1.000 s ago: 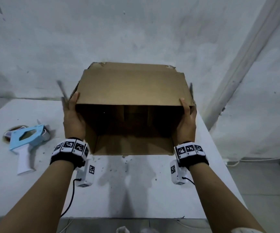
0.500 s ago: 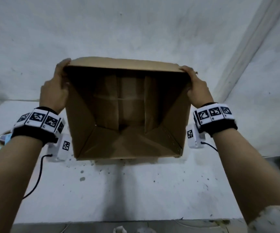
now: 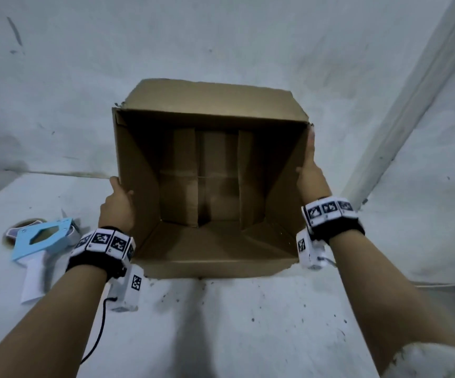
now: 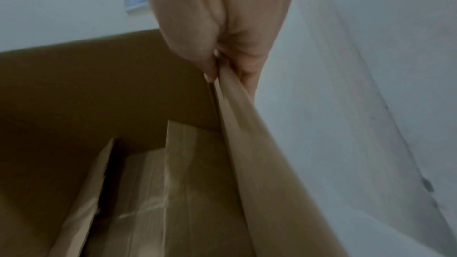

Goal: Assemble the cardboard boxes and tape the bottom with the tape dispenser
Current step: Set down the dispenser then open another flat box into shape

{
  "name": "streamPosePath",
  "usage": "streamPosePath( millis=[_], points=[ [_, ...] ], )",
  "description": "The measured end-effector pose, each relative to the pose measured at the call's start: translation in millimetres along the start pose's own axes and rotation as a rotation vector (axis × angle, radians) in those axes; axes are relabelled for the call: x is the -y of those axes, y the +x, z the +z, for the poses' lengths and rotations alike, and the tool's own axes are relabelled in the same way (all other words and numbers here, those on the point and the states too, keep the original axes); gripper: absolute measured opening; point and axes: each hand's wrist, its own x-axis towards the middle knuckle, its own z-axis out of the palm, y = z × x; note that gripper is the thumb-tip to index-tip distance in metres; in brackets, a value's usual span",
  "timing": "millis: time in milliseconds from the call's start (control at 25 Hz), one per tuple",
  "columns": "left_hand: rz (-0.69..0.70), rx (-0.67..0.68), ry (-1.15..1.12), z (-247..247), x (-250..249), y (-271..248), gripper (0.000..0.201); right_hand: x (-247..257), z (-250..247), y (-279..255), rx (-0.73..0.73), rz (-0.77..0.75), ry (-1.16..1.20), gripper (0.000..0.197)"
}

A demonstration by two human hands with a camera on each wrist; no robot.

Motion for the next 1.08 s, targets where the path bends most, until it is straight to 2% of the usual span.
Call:
streamPosePath(
  millis=[120,200,320,400,480,560,640,720,800,880,960,1080],
  points=[
    [-0.038,0.026,0.040,-2,-4,15,0.036,-38,36,-54,-0.048,0.085,-0.026,0.071],
    [-0.066,0.047,0.044,-4,-3,22,0.035,-52,51,-78,0.003,0.143,0.068,0.066],
    [-0.043,0.060,0.005,-7,-5,26,0.035,-53,54,-63,0.030,0.216,0.064,0.062],
    [-0.036,0.052,-0.142,-1,-1,15,0.042,-46,50,-50,0.041,0.261,0.012,0.065],
    [-0.005,0.034,-0.414,18,19,-11,0.058,-41,51,-46,0.034,0.287,-0.016,0.066],
    [0.053,0.060,-0.521,39,44,-39,0.090,-42,51,-47,0.011,0.314,-0.021,0.066],
    [0.105,0.158,-0.395,54,66,-49,0.129,-48,51,-46,0.021,0.338,-0.002,0.065],
    [0.168,0.211,-0.265,59,78,-41,0.147,-54,50,-44,0.070,0.337,0.075,0.063],
    [0.204,0.205,-0.265,57,81,-30,0.145,-56,51,-52,0.139,0.276,0.220,0.069],
    [0.185,0.171,-0.288,55,83,-26,0.138,-55,54,-71,0.189,0.224,0.365,0.082],
    [0.200,0.147,-0.338,51,76,-34,0.129,-53,57,-90,0.194,0.233,0.458,0.093],
    [0.239,0.117,-0.422,30,64,-59,0.105,-54,54,-111,0.150,0.243,0.489,0.093]
  ],
)
